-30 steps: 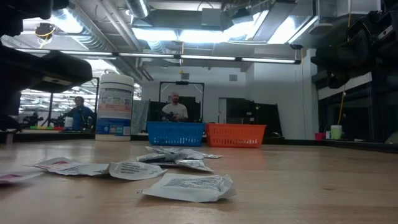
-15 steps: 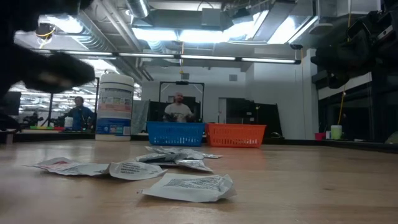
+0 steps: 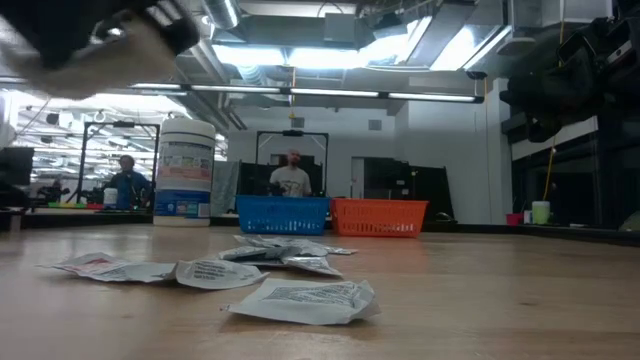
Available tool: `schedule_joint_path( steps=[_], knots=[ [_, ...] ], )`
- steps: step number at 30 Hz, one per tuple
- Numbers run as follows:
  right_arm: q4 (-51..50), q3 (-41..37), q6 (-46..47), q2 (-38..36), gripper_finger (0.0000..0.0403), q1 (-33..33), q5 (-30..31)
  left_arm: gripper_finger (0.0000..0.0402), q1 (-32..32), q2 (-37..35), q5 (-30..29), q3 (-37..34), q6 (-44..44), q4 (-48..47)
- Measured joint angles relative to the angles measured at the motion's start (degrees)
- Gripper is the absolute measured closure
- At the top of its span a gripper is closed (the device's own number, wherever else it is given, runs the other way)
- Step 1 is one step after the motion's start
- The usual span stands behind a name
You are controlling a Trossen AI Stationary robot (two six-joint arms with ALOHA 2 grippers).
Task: Pick & Place First Aid Supplies
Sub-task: Put the ointment pack into the blue bin
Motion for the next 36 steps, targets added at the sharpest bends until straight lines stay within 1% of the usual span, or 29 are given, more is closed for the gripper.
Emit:
schedule_joint_path(
  steps=[6, 13, 24, 28, 36],
  knots=[
    [0.0, 0.0, 0.0, 0.0, 0.0303, 0.0, 0.0, 0.04, 3.7, -1.9, -0.9, 0.0, 1.7, -0.1],
    [0.0, 0.0, 0.0, 0.0, 0.0303, 0.0, 0.0, 0.04, 9.9, -3.5, -0.9, 0.1, 5.1, -0.2],
    [0.0, 0.0, 0.0, 0.0, 0.0303, 0.0, 0.0, 0.04, 25.2, -4.9, -0.4, 0.1, 11.4, -0.2],
    [0.0, 0.0, 0.0, 0.0, 0.0303, 0.0, 0.0, 0.04, 30.9, -5.7, 0.6, 0.1, 12.2, -0.1],
    [0.0, 0.0, 0.0, 0.0, 0.0303, 0.0, 0.0, 0.04, 40.9, -5.9, 0.8, 0.2, 14.2, -0.3]
  ],
)
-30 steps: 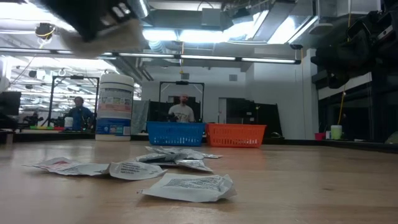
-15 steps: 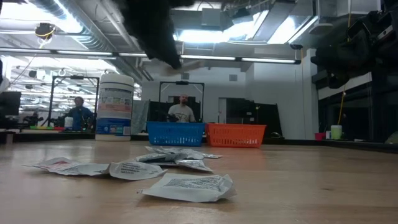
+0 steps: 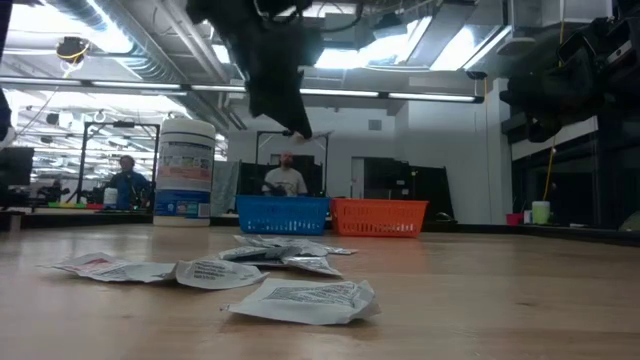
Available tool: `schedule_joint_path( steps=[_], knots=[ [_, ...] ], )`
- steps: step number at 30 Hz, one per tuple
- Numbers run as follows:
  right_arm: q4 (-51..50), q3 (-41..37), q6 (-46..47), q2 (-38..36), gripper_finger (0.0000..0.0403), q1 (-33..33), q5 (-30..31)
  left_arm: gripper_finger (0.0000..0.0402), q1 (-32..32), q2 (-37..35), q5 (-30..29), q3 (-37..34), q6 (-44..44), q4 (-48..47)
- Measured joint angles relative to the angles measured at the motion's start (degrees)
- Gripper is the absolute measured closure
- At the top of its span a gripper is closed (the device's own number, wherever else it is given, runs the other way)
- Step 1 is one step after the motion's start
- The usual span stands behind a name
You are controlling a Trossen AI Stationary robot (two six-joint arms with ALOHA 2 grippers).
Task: Pick & Place First Aid Supplies
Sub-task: Put the ointment pack into the blue bin
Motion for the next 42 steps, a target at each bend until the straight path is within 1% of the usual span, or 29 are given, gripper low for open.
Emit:
schedule_joint_path(
  steps=[5, 9, 14, 17, 24, 29, 33, 42],
  knots=[
    [0.0, 0.0, 0.0, 0.0, 0.0303, 0.0, 0.0, 0.04, 6.5, 0.0, -0.5, 0.0, 1.4, 0.1],
    [0.0, 0.0, 0.0, 0.0, 0.0303, 0.0, 0.0, 0.04, 10.9, 0.0, -2.0, 0.0, 4.1, 0.2],
    [0.0, 0.0, 0.0, 0.0, 0.0303, 0.0, 0.0, 0.04, 15.5, 0.1, -0.1, 0.0, 5.6, -0.7],
    [0.0, 0.0, 0.0, 0.0, 0.0303, 0.0, 0.0, 0.04, 17.0, 1.0, -0.2, 0.0, 6.3, -1.4],
    [0.0, 0.0, 0.0, 0.0, 0.0303, 0.0, 0.0, 0.04, 17.9, 4.5, -0.9, 0.0, 9.7, 0.3],
    [0.0, 0.0, 0.0, 0.0, 0.0303, 0.0, 0.0, 0.04, 17.9, 5.3, -2.0, -0.1, 11.5, 1.1],
    [0.0, 0.0, 0.0, 0.0, 0.0303, 0.0, 0.0, 0.04, 17.9, 5.3, -4.6, 0.0, 12.2, 1.2],
    [0.0, 0.0, 0.0, 0.0, 0.0303, 0.0, 0.0, 0.04, 18.1, 5.3, -2.9, 0.0, 15.5, 1.1]
  ],
)
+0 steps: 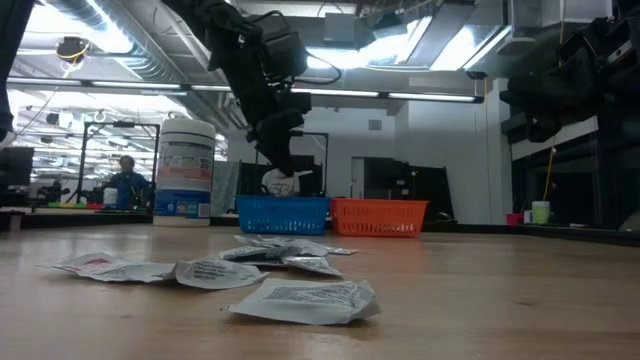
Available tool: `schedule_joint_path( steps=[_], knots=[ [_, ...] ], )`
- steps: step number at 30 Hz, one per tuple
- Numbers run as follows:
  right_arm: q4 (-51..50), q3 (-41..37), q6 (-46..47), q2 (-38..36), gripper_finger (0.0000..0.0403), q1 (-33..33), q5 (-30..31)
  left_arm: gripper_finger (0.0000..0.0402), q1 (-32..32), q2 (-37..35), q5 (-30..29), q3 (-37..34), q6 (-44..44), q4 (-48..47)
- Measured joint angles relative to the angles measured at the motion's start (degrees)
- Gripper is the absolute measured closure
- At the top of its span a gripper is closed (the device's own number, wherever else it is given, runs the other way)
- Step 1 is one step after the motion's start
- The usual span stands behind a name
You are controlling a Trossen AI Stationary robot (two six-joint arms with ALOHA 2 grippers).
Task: Pick & Place First Aid Supplies
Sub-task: Put the ointment pack into the blue bin
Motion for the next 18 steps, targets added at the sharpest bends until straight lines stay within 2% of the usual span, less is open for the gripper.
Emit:
schedule_joint_path(
  steps=[5, 8, 14, 18],
  knots=[
    [0.0, 0.0, 0.0, 0.0, 0.0303, 0.0, 0.0, 0.0378, 0.8, 0.0, 3.4, 0.0, 0.6, -0.5],
    [0.0, 0.0, 0.0, 0.0, 0.0303, 0.0, 0.0, 0.0346, 1.9, 0.0, 5.5, 0.0, 0.3, -1.6],
    [0.0, 0.0, 0.0, 0.0, 0.0303, 0.0, 0.0, 0.0271, 3.5, 0.0, 5.7, 0.0, -0.5, -3.4],
    [0.0, 0.0, 0.0, 0.0, 0.0303, 0.0, 0.0, 0.0245, 3.5, -0.2, 5.8, 0.0, -0.9, -4.5]
  ],
)
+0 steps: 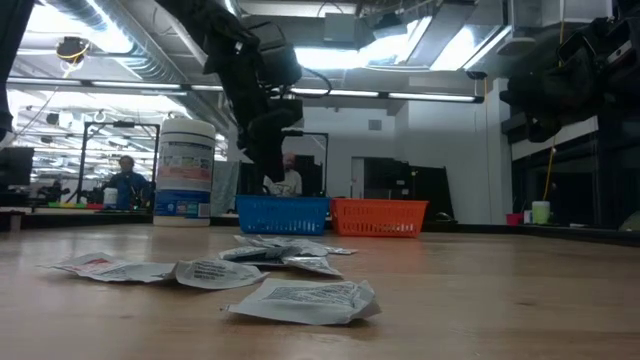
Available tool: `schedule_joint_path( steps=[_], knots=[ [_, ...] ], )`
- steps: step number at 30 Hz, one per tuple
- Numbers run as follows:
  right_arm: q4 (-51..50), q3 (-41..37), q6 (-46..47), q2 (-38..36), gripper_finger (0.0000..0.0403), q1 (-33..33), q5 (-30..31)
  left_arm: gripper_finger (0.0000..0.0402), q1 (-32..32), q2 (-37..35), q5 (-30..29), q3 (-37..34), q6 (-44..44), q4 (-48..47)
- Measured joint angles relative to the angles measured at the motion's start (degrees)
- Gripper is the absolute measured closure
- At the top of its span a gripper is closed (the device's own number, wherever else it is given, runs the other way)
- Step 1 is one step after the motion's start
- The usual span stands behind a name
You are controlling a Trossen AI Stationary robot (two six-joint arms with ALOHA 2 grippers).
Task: Pick & Place First Aid Supplies
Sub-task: Put the ointment pack into the blue bin
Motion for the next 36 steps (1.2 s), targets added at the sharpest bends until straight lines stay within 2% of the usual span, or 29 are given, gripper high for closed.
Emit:
schedule_joint_path(
  steps=[5, 12, 18, 36],
  knots=[
    [0.0, 0.0, 0.0, 0.0, 0.0303, 0.0, 0.0, 0.0242, -1.6, -1.5, 0.0, 0.0, 0.7, -0.1],
    [0.0, 0.0, 0.0, 0.0, 0.0303, 0.0, 0.0, 0.0252, -7.6, -2.1, 0.2, 0.0, 7.5, -0.4],
    [0.0, 0.0, 0.0, 0.0, 0.0303, 0.0, 0.0, 0.0252, -14.5, -2.1, 3.4, 0.0, 11.1, -0.3],
    [0.0, 0.0, 0.0, 0.0, 0.0303, 0.0, 0.0, 0.0258, -38.7, -2.1, 3.4, 0.0, 9.3, -4.2]
  ],
)
